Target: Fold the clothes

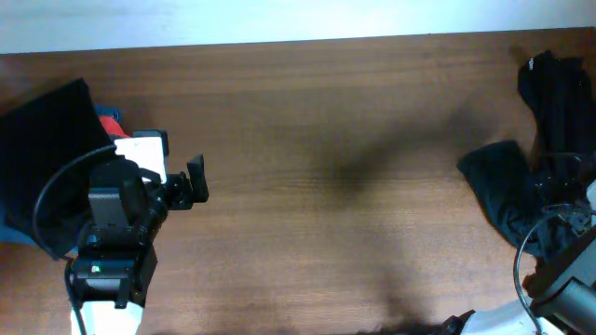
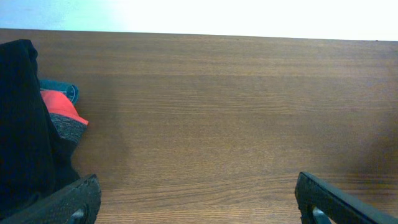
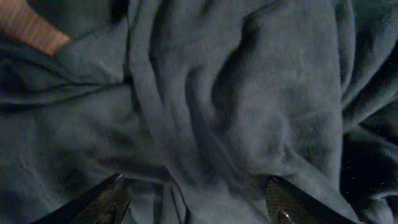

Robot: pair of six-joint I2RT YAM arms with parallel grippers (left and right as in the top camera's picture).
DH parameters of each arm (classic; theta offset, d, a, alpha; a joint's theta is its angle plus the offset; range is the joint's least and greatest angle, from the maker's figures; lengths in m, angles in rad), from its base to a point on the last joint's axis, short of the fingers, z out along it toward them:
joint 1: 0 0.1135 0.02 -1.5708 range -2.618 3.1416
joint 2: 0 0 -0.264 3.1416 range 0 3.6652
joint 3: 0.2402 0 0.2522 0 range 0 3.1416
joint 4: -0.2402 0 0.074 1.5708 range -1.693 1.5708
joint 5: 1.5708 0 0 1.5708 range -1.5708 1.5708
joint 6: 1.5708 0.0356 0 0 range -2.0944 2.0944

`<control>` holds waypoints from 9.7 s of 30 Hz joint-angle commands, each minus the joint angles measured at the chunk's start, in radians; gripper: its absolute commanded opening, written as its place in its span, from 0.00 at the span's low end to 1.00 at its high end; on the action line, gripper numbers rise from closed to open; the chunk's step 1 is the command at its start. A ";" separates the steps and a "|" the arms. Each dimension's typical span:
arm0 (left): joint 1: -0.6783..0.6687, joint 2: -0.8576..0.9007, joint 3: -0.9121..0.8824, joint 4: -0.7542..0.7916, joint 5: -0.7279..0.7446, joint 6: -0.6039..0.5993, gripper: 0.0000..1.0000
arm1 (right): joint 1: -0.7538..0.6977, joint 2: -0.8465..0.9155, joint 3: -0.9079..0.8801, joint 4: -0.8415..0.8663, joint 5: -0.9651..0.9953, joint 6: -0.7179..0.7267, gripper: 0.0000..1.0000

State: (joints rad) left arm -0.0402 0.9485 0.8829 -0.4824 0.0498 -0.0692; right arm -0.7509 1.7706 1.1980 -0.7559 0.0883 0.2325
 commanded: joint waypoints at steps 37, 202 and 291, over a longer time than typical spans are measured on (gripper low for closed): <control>-0.005 0.001 0.028 0.002 0.014 -0.006 1.00 | 0.745 -0.054 0.622 -0.287 -0.454 -0.309 0.18; -0.168 0.396 0.655 0.509 0.328 0.033 0.00 | 0.813 0.022 0.554 -0.513 -0.481 -0.429 0.99; -0.168 0.414 0.775 0.706 0.024 0.176 0.00 | 1.392 0.089 0.386 0.147 -0.496 -0.388 0.67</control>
State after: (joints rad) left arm -0.2150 1.3655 1.6287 0.2211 0.0849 0.0902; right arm 0.6395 1.8591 1.5864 -0.6212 -0.4278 -0.1783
